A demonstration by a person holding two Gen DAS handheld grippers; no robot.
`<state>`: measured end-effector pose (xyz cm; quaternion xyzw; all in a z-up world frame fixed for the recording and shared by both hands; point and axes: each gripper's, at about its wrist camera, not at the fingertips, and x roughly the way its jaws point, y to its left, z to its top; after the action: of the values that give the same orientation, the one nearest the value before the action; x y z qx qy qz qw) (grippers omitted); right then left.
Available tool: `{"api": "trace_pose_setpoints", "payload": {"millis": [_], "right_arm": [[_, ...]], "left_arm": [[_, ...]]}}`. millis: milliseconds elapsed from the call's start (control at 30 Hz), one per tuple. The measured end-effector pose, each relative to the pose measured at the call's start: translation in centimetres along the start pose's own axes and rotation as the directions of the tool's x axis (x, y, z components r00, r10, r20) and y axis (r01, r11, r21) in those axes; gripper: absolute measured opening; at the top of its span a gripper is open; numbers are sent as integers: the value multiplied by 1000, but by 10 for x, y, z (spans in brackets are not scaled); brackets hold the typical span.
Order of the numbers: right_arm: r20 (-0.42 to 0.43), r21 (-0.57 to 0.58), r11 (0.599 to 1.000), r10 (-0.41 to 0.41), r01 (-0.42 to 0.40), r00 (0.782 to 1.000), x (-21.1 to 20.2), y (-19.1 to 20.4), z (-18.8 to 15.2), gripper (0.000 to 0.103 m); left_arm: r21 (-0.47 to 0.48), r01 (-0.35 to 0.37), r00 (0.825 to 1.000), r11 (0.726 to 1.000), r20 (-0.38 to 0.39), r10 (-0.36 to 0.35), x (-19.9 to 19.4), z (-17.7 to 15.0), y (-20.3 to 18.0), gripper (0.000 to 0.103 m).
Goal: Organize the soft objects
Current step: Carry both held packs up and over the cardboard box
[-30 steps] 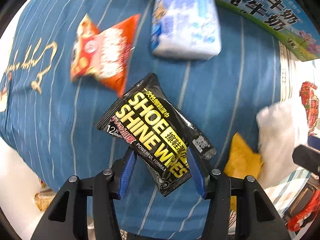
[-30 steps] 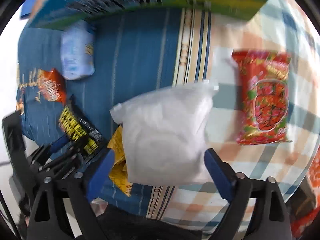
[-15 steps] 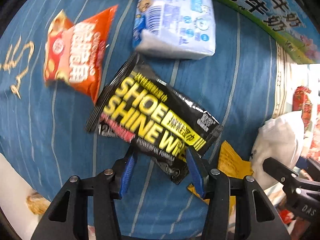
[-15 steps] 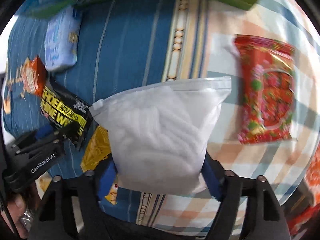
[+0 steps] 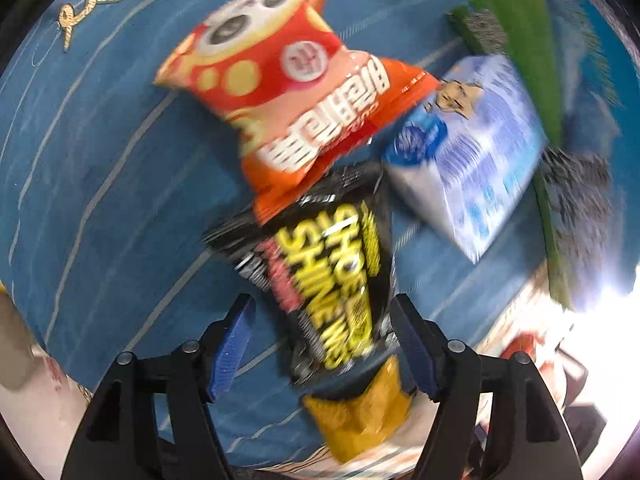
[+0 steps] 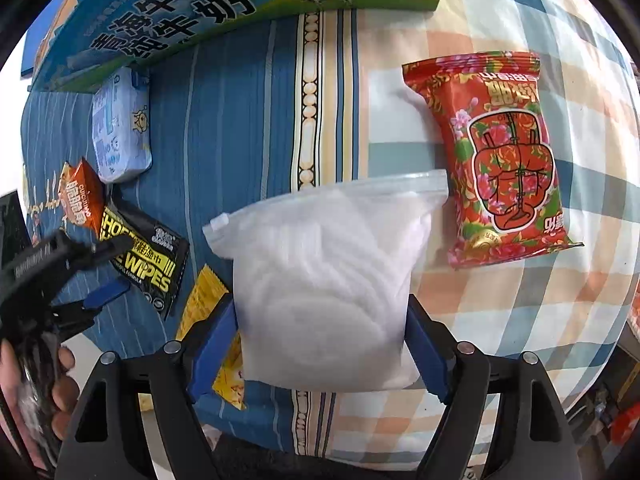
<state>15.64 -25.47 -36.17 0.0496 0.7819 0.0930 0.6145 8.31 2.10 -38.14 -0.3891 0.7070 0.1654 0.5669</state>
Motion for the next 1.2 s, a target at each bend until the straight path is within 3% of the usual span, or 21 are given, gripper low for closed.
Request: {"api": "trace_pose_setpoints", "payload": {"millis": [67, 133, 200, 233, 300, 333, 367, 433, 467, 500, 533, 567, 633, 667, 733, 800, 867, 1033, 1200], "right_arm": [[10, 10, 1000, -13, 12, 1000, 0, 3, 0, 84], [21, 21, 999, -34, 34, 999, 8, -7, -10, 84], [13, 23, 999, -44, 44, 999, 9, -8, -7, 84], [7, 16, 999, -49, 49, 999, 9, -5, -9, 82], [5, -14, 998, -65, 65, 998, 11, 3, -11, 77], [-1, -52, 995, -86, 86, 996, 8, 3, -15, 76], [-4, -77, 991, -106, 105, 994, 7, 6, -18, 76], [-4, -105, 987, -126, 125, 992, 3, 1, -25, 77], [0, -107, 987, -123, 123, 992, 4, 2, -27, 77], [7, -101, 989, -111, 112, 994, 2, -2, -29, 78], [10, -97, 990, -105, 106, 994, 1, -4, -31, 81], [12, -95, 990, -105, 106, 994, 0, -5, -32, 82], [18, -87, 990, -112, 113, 994, -7, -14, -39, 85], [19, -85, 990, -112, 113, 994, -5, -7, -38, 85], [23, -84, 989, -116, 118, 993, -6, -10, -44, 85], [36, -92, 986, -140, 142, 990, -1, -8, -51, 85], [58, -100, 983, -146, 151, 988, -5, -3, -63, 77], [108, -119, 972, -192, 204, 975, -15, 6, -89, 68], [107, -107, 981, -149, 160, 983, -24, 2, -109, 64]], "left_arm": [[-5, -30, 999, 1000, -23, 30, 13, 31, 4, 76], [42, -112, 994, 993, -11, 112, 17, 32, -9, 74], [155, -180, 984, 971, 22, 179, 18, 27, -22, 62], [238, -212, 977, 948, 48, 206, 18, 21, -29, 60], [391, -276, 961, 878, 99, 258, 16, 8, -38, 56], [485, -316, 948, 816, 128, 291, 15, -3, -40, 56], [540, -346, 936, 767, 147, 319, 16, -9, -42, 56], [652, -407, 904, 639, 189, 384, 23, -24, -41, 60], [668, -415, 899, 618, 198, 390, 25, -26, -40, 62], [665, -407, 904, 627, 194, 381, 24, -25, -34, 65], [648, -394, 910, 653, 176, 375, 25, -24, -34, 65], [615, -376, 918, 693, 149, 367, 28, -20, -28, 70], [510, -309, 948, 803, 97, 303, 24, -9, -7, 71], [468, -289, 957, 835, 112, 268, 20, -7, -1, 71], [429, -289, 957, 856, 135, 255, 16, -7, 7, 66], [414, -302, 952, 859, 171, 253, 8, -4, 21, 51], [426, -309, 949, 850, 193, 248, 4, -17, 19, 49], [479, -367, 928, 797, 251, 276, -11, -39, 28, 46], [511, -403, 908, 759, 329, 261, -25, -70, 8, 45]]}}
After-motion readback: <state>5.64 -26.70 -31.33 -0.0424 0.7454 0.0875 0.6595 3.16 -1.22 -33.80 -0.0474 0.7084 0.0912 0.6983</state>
